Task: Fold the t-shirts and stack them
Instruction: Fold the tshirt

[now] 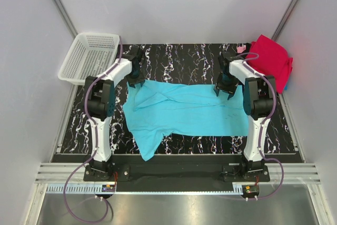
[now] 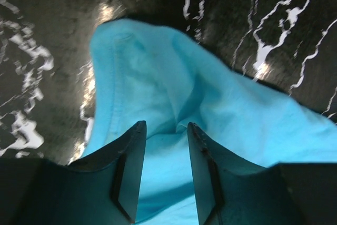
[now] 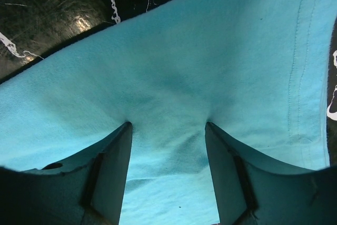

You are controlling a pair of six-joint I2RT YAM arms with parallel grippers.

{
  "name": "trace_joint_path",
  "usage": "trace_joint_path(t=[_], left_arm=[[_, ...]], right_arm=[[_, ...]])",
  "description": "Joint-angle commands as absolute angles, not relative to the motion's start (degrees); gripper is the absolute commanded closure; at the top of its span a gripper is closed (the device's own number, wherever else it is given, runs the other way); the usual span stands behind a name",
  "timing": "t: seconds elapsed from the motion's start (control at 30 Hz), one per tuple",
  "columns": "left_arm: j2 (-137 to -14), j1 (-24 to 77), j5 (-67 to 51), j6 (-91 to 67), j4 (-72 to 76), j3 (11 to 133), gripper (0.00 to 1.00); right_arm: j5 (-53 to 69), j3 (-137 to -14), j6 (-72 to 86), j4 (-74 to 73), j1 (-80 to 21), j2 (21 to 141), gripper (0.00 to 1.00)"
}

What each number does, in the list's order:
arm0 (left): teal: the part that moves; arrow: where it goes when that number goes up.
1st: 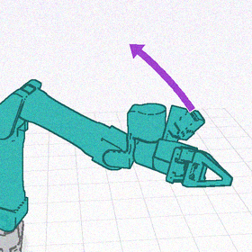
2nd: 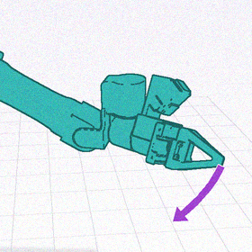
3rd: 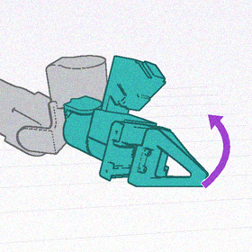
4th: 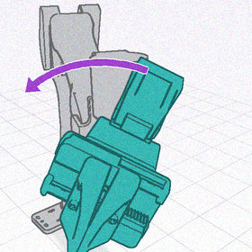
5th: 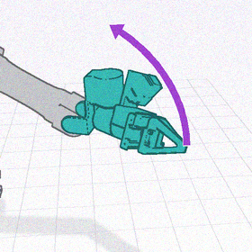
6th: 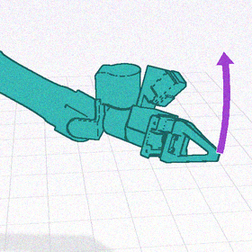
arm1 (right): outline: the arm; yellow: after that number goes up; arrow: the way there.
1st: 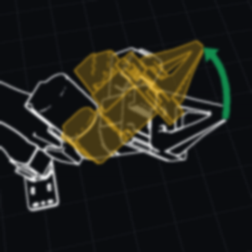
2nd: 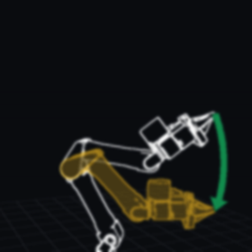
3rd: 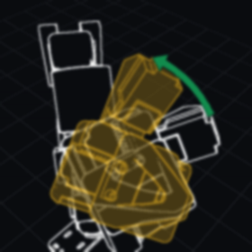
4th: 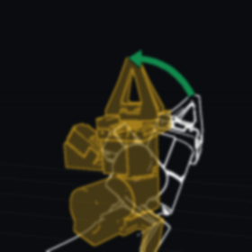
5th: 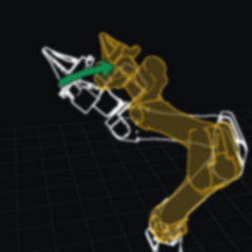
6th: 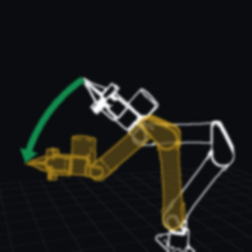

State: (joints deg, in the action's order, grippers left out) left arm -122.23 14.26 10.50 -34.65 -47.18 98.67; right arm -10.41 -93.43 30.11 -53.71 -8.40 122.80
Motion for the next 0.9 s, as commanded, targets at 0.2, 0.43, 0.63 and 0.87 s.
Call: trace_joint_path(t=[0.2,0.43,0.63,0.87], left_arm=[[-125.5,12.9,7.6,-39.4,-44.5,106.4,0.66],[-126.0,12.9,9.8,-39.9,-44.4,105.5,0.68],[-125.2,12.8,12.0,-41.4,-44.5,101.4,0.69],[-126.0,12.8,12.0,-41.5,-44.4,100.4,0.69]], right_arm=[[-14.5,-91.5,28.0,-55.5,-7.6,123.9,0.36],[-14.9,-91.7,27.9,-55.3,-7.6,124.0,0.36],[-14.9,-91.8,27.9,-55.1,-7.6,123.8,0.35],[-14.7,-91.6,28.2,-55.3,-7.6,123.8,0.36]])
